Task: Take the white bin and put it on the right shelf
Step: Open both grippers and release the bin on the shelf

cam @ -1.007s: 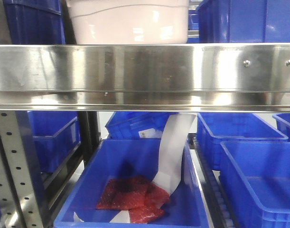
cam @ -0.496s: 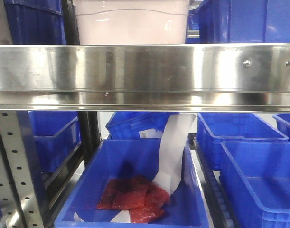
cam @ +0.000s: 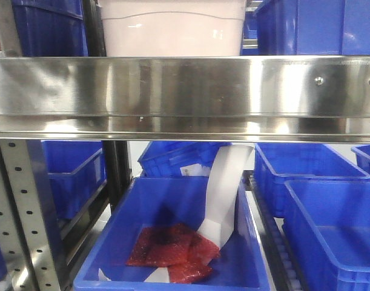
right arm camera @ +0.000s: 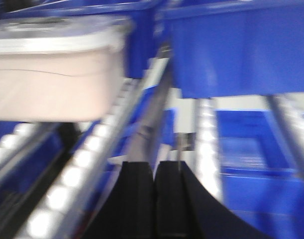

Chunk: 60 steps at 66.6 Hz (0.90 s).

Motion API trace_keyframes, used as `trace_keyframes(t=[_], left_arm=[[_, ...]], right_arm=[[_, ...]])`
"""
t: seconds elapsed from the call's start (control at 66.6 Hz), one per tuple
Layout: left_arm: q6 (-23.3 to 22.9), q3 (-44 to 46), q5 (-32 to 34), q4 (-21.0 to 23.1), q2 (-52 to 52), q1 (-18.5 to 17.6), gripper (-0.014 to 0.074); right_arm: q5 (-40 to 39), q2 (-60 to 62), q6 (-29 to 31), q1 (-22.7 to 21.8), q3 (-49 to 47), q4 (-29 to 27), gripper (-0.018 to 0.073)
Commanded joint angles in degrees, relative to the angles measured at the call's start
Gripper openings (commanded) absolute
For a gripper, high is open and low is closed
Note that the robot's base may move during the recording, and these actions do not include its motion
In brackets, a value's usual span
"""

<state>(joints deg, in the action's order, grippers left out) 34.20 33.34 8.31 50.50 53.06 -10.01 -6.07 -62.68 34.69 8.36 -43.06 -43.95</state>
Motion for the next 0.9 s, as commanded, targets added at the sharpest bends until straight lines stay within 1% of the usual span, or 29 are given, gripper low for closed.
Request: trace_keyframes(t=[0.0,0.195,0.346,0.466,0.646,0.886], left_arm=[[0.77,-2.4,4.15,0.05,-5.98,-0.27,-0.0126],[0.9,-10.73,4.15,0.05,-21.5,-0.27,-0.0126],[0.9,-14.76,3.92,0.05,-30.62,-0.27,-0.0126],[0.9,-16.95,3.83,0.05,-36.85,-0.27,-0.0126],[0.9,-17.93,3.65,0.05,-41.51,-0.27,-0.0126],[0.9,-17.93,3.53,0.05,-41.54,-0.27,-0.0126]], right_arm=[[-6.2,6.44,0.47,0.02,4.52,0.23,0.0034],[-6.2,22.97,0.47,-0.05,17.96,0.23,0.0034],[-6.07,35.54,0.47,-0.05,24.55,0.23,0.0034],[-3.91,45.06,0.47,-0.05,28.41,0.23,0.0034],[-0.37,53.08,0.47,-0.05,30.02,0.23,0.0034],[-0.2,53.67,0.47,-0.05,30.02,0.23,0.0034]])
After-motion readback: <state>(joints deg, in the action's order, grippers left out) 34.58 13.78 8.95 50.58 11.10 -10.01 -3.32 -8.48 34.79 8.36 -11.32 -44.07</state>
